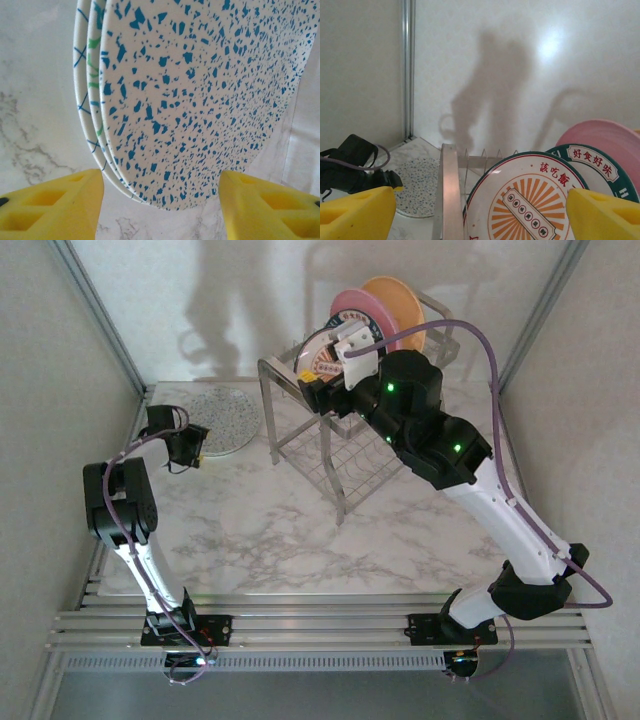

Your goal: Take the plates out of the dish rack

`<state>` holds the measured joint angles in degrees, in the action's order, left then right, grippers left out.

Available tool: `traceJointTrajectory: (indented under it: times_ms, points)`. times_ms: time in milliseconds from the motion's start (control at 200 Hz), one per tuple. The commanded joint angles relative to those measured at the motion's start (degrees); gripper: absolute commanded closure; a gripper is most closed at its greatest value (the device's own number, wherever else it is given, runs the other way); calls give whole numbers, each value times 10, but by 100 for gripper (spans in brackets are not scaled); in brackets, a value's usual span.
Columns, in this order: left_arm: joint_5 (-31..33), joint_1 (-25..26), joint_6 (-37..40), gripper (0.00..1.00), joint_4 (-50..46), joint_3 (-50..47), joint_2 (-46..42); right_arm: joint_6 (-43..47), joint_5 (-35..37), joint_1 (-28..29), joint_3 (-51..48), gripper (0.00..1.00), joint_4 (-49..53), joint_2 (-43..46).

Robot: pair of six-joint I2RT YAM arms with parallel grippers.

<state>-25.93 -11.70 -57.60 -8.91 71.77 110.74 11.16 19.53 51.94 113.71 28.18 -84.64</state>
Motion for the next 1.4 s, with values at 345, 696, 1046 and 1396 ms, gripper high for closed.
traceJointTrajectory:
  times_ms: [345,696,1046,1396]
  points:
    - [77,25,-30,35,-23,7,-118,8,65,-144,115,12,0,3]
    - [166,108,-8,32,9,96,-222,-112,-187,-368,116,12,12,-32]
    - [128,225,136,24,165,157,-296,-73,-306,-429,51,17,-22,-70]
    - [90,305,191,22,178,239,-283,-53,-258,-425,82,22,-3,-135]
